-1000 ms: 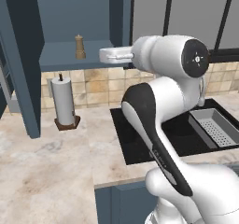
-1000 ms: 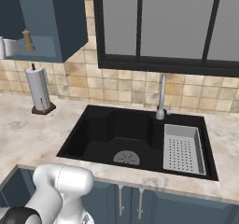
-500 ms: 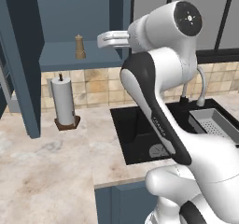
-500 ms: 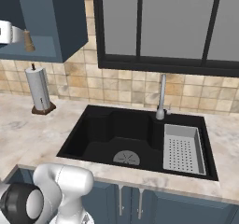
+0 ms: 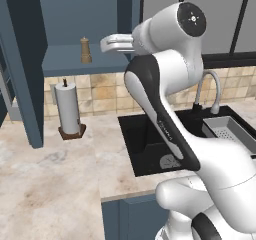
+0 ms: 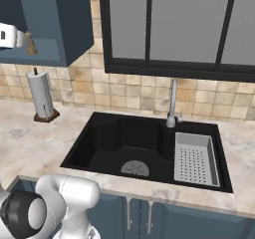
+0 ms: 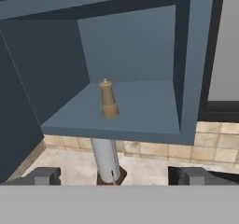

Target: Retrieve the shaker from the cabinet and place it next the steak on a plate on the dining table.

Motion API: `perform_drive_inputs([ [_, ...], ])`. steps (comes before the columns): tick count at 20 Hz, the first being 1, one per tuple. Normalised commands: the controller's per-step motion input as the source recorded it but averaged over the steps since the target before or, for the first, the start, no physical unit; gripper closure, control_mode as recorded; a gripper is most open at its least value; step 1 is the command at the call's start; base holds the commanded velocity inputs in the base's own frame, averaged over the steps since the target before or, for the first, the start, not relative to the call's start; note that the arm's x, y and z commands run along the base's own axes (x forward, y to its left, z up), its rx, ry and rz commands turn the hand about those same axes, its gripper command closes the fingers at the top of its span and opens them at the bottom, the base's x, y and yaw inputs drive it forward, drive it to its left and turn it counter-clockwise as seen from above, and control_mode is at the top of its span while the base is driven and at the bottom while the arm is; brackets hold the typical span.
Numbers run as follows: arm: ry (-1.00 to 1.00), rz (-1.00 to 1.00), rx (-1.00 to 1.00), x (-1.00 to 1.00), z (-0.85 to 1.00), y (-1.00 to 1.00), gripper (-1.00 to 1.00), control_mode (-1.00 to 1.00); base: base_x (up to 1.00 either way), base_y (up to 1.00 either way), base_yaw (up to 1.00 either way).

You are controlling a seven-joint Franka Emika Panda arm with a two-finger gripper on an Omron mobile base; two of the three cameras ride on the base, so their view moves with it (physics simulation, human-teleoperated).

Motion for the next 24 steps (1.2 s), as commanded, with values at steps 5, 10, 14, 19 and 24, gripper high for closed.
perform_drive_inputs([
  [5, 0.00, 0.00, 0.00, 0.34, -0.16, 0.13, -1.00, -1.00, 0.00, 0.00, 0.00],
  [10, 0.00, 0.00, -0.02, 0.31, 0.00, 0.16, -1.00, -1.00, 0.00, 0.00, 0.00],
  [14, 0.00, 0.00, 0.00, 0.30, 0.00, 0.18, -1.00, -1.00, 0.00, 0.00, 0.00],
  [19, 0.00, 0.01, 0.00, 0.26, 0.00, 0.18, -1.00, -1.00, 0.00, 0.00, 0.00],
  [24, 0.00, 0.03, 0.00, 0.25, 0.00, 0.17, -1.00, -1.00, 0.00, 0.00, 0.00],
])
